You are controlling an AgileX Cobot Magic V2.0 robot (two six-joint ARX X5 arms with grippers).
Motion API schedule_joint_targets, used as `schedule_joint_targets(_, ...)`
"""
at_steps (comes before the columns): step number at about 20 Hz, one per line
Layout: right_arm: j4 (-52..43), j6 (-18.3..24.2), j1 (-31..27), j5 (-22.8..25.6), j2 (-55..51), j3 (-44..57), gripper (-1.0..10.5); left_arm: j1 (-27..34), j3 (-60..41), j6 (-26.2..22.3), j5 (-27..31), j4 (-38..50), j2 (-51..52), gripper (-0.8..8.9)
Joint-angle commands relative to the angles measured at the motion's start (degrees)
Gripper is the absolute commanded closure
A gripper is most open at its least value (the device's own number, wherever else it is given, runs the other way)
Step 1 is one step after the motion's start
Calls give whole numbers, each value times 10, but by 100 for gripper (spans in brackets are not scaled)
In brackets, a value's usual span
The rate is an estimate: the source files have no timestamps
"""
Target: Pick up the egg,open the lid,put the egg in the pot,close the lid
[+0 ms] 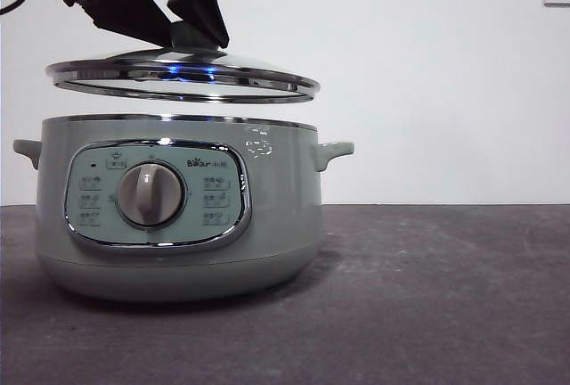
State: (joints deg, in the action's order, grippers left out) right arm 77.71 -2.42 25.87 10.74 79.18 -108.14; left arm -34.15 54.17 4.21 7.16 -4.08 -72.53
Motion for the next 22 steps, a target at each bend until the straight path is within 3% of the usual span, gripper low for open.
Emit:
schedule_joint_targets(1, 7, -8, 0, 1, -2, 1, 569, 0, -7, 8, 3, 37, 5, 822)
schedule_joint_targets(11, 7, -8, 0, 1, -2, 1, 569, 1, -10, 18, 3, 35, -32, 822)
schedule_joint_targets(22, 7, -8, 0, 1, -2, 1, 570, 1, -10, 33, 0, -33, -33, 822)
